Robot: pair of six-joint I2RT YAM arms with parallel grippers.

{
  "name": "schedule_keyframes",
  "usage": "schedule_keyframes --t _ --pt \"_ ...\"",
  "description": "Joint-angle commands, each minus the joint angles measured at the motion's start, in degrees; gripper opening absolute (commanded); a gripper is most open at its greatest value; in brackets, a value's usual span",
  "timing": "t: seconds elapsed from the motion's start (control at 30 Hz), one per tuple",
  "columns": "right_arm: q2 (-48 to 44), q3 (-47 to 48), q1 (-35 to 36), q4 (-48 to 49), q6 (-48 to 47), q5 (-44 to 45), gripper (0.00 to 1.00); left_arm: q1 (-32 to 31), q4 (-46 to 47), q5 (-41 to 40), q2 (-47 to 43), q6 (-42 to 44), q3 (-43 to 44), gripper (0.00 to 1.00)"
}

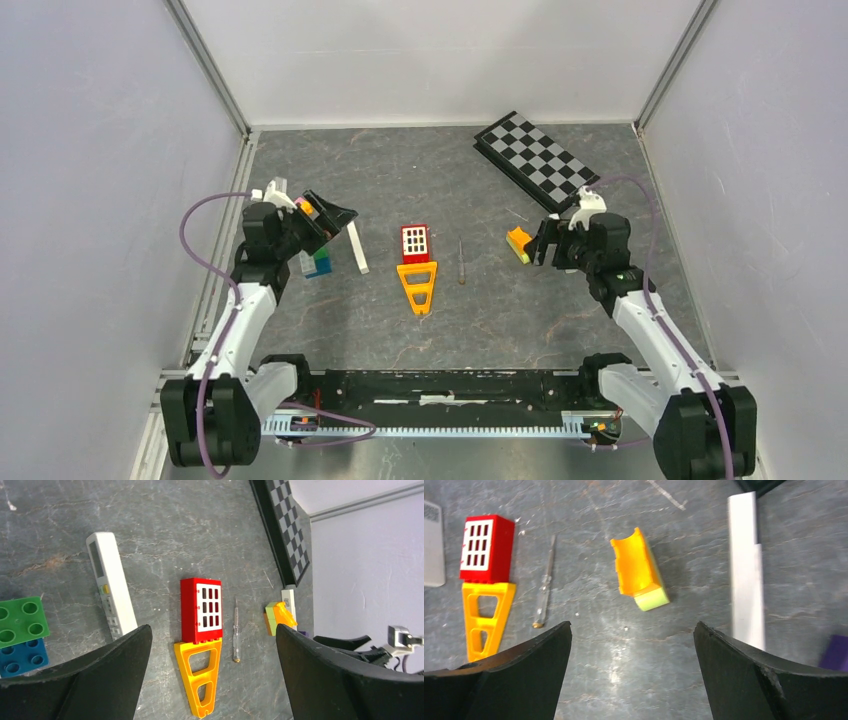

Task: Unload the batteries from the remote control

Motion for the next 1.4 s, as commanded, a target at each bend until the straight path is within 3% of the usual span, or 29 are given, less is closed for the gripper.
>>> schedule_keyframes --t 0.0,0.1,0.2,0.27,0.33,0.43,0.5,0.67,0.87,0.97,1.03,1.1,1.2,1.37 --pt "3.12 0.88 2.75 1.47 1.18 -4.51 0.94 0.18 -1.19 1.78 -4.49 4.57 1.87 1.0" --pt "4.77 3.03 7.42 1.25 -0.38 -2.02 0.89 0.18 -1.13 0.93 -5.41 5.71 1.88 1.0" --pt "2.95 2.91 8.91 -0.06 0.16 9.63 0.89 0.18 -2.95 2.73 -4.45 8.74 3.45 1.0" --pt "1.23 2.03 8.92 -0.2 0.19 16.29 0.81 0.26 -3.93 5.37 -3.72 10.71 4.56 1.0" --pt "1.1 2.77 8.94 -0.13 -0.64 14.3 0.78 0.2 -5.49 7.3 -2.98 13.08 5.42 1.0" --pt "5.26 5.34 9.08 -0.2 -1.45 2.21 0.75 0.03 -8.3 9.57 -0.79 16.82 6.71 1.0" --pt "6.97 5.95 11.15 0.22 0.3 -1.2 0.75 -0.87 -9.59 11.57 0.92 17.89 7.65 1.0" --pt "11.82 7.51 21.05 0.37 2.21 1.58 0.76 -12.39 -17.1 5.5 4.4 23.21 11.48 1.0" --pt "16.08 9.64 29.11 0.47 4.94 8.89 0.8 -25.01 -18.46 4.07 5.7 22.23 11.02 1.0" --pt "15.5 8.59 29.09 1.02 7.18 12.43 0.81 -27.51 -18.42 0.88 3.76 20.63 8.35 1.0" --pt "16.63 9.81 29.5 2.03 7.33 9.23 0.81 -27.52 -20.0 -8.21 2.25 18.74 6.47 1.0" --pt "18.9 11.58 30.42 2.28 5.82 6.76 0.79 -27.52 -19.78 -9.9 1.62 19.22 5.62 1.0" --pt "21.23 11.66 30.45 2.22 6.04 6.13 0.78 -27.54 -19.37 -5.97 2.74 19.3 6.95 1.0" --pt "18.87 9.06 31.68 2.79 8.86 11.3 0.82 -29.38 -12.4 11.25 7.69 16.08 5.9 1.0"
